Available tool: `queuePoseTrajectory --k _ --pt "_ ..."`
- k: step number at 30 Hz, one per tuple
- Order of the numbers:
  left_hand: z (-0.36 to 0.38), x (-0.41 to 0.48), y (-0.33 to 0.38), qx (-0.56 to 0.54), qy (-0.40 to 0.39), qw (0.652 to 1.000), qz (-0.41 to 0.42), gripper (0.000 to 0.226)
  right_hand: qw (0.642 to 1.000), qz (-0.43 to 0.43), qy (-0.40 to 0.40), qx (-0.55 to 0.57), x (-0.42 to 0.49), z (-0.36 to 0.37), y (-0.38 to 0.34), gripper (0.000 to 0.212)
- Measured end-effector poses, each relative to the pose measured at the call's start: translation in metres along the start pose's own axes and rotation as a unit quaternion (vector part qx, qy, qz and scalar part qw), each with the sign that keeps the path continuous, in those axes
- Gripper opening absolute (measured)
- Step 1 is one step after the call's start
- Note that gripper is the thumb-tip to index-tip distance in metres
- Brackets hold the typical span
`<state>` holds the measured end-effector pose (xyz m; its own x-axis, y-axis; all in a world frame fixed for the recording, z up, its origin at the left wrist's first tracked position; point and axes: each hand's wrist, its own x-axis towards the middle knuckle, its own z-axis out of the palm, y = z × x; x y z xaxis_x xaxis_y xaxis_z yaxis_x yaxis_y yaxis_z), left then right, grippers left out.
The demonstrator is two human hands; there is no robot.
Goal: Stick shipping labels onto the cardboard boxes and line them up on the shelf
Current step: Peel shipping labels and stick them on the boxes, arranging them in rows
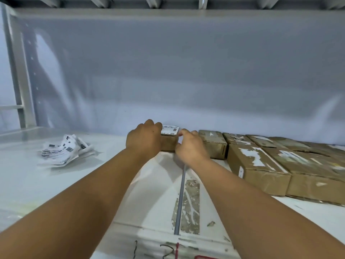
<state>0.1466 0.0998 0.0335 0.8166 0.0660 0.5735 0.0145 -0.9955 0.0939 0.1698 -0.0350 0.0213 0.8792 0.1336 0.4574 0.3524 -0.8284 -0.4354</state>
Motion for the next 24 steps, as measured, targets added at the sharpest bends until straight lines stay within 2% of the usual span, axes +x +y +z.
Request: queuePoseTrajectory --k 3,5,8,11,14,17,21,24 --pt "-0.023 -0.012 0.013 0.034 -0.046 0.998 -0.009 0.022 0.999 0.008 0.009 -0.046 -0.012 -0.016 0.007 0.038" --pt "-0.024 -0.023 0.02 -0.036 -0.067 0.997 0.023 0.021 0.996 0.012 -0.001 -0.087 -0.018 -0.021 0.016 0.049" --pt "-0.012 -0.038 0.031 -0.173 -0.056 0.977 0.108 0.023 0.989 0.029 -0.032 -0.142 -0.029 -0.025 0.027 0.068" --pt "0.001 -0.047 0.032 -0.211 -0.025 0.975 0.066 0.028 0.985 0.035 -0.058 -0.159 -0.035 -0.024 0.035 0.075" --pt "0.011 -0.053 0.025 -0.181 -0.009 0.983 0.032 0.032 0.983 0.045 -0.074 -0.159 -0.026 -0.023 0.038 0.078" --pt "0.014 -0.053 0.016 -0.174 0.007 0.984 0.025 0.03 0.98 0.055 -0.057 -0.182 -0.01 -0.024 0.039 0.073" --pt "0.014 -0.053 0.016 -0.225 0.018 0.974 0.015 0.03 0.975 0.099 -0.051 -0.193 0.005 -0.014 0.043 0.062" --pt "0.014 -0.052 0.018 -0.244 0.019 0.97 0.012 0.033 0.973 0.087 -0.042 -0.208 0.006 -0.009 0.044 0.061"
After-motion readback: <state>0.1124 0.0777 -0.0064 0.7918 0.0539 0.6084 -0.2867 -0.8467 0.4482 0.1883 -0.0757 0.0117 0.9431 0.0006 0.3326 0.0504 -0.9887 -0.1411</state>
